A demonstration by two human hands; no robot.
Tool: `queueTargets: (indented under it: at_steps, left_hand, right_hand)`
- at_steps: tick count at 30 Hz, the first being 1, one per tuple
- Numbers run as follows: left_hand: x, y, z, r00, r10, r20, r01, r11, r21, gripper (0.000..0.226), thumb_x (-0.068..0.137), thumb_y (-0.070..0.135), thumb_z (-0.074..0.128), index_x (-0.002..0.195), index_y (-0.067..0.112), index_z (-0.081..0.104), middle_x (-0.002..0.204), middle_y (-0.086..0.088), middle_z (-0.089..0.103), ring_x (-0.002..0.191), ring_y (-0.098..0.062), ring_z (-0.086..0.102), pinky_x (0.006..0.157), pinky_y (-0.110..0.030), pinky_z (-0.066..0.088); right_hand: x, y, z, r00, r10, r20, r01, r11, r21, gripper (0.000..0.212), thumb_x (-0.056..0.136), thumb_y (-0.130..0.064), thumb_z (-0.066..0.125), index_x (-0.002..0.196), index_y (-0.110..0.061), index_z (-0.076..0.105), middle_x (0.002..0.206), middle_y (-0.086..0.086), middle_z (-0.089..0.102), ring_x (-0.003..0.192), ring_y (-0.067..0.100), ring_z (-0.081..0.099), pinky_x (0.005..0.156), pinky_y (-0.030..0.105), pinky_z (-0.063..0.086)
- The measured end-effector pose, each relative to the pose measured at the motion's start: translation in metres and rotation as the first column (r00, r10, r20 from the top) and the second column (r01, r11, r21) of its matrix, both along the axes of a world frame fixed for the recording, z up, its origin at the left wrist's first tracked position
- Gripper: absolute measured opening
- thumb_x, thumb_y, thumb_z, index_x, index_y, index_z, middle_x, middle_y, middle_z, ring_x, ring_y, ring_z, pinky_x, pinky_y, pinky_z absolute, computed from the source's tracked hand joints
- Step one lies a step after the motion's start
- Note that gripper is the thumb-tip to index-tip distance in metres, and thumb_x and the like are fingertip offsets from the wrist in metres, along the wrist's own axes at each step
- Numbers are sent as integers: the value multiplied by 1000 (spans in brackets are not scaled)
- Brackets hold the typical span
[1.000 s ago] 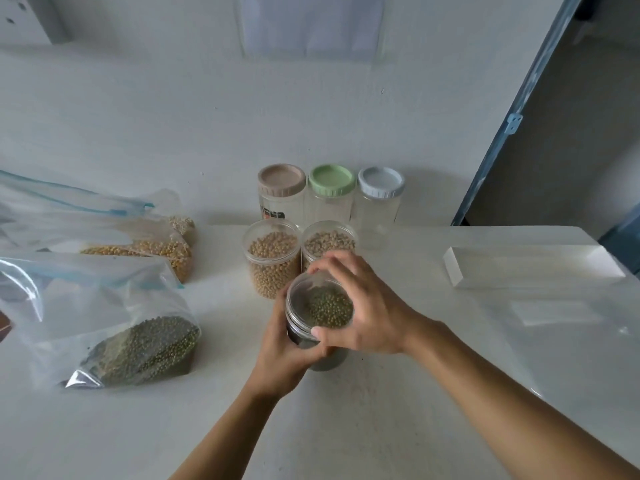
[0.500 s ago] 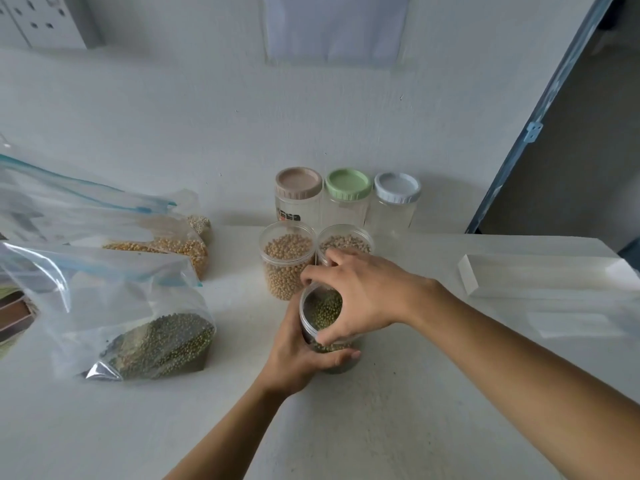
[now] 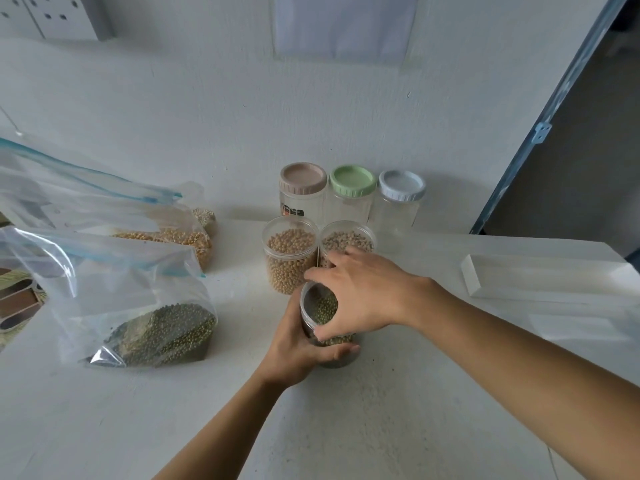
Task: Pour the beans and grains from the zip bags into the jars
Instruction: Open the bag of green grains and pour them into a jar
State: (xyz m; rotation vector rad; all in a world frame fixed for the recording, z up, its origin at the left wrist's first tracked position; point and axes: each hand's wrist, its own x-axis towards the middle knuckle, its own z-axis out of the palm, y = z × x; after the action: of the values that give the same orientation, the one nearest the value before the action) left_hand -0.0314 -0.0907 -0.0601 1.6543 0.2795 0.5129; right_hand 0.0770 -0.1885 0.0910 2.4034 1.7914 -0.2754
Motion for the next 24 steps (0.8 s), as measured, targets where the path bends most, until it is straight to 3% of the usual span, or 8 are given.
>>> queueTargets:
  at_steps: [4,10,13,16,20,24]
  left_hand:
    - [1,-1,2,1000,-5,3,5,1000,-5,94,65,-8,89,144,10,41,135,-8,60,130,-30,56,108,-40,48]
    - [-1,-1,0,1000,-3,-10,4,1000,5,96,67,-5,91,146,12,39,138,-11,58,132,-32,55,110,-47,47]
    - [-2,0,0,1000,-5,-18,5,1000,19,96,68,-5,90,147,13,40,139,-8,59,133,-30,55,110,-46,47]
    - [-2,2,0,1000,-12,-28,13,999,41,98,68,-3,91,150,13,38,143,-6,56,136,-28,52,112,-47,46]
    - [-1,1,-1,999,-15,-30,16,999,34,93,68,-6,91,146,6,41,139,-14,60,133,-34,55,111,-54,46]
    - [-1,1,-3,1000,-5,-14,6,999,36,97,67,-6,90,148,11,39,141,-9,58,135,-31,54,110,-46,47]
  right_hand:
    - [5,5,6,989,81,-120,-84,996,-17,81,69,-55,80,140,-38,45,121,-3,45,108,17,35,93,34,39]
    - [13,17,8,972,109,-210,-132,986,-98,82,64,-44,88,133,-40,44,119,-5,46,114,19,46,96,42,48]
    - [13,15,9,989,45,-139,-57,995,-83,76,66,-66,81,128,-37,47,115,-4,55,109,21,54,90,41,49]
    - [9,10,4,996,-50,69,53,998,-39,86,70,-94,52,123,-26,50,111,4,65,103,28,63,76,39,45]
    - [-3,7,-9,943,-126,308,125,992,24,105,75,-98,24,134,-15,48,104,10,69,94,29,66,67,38,36]
    - [-3,2,-4,960,-140,241,136,990,35,103,73,-98,34,132,-15,50,115,9,65,103,30,65,73,39,40]
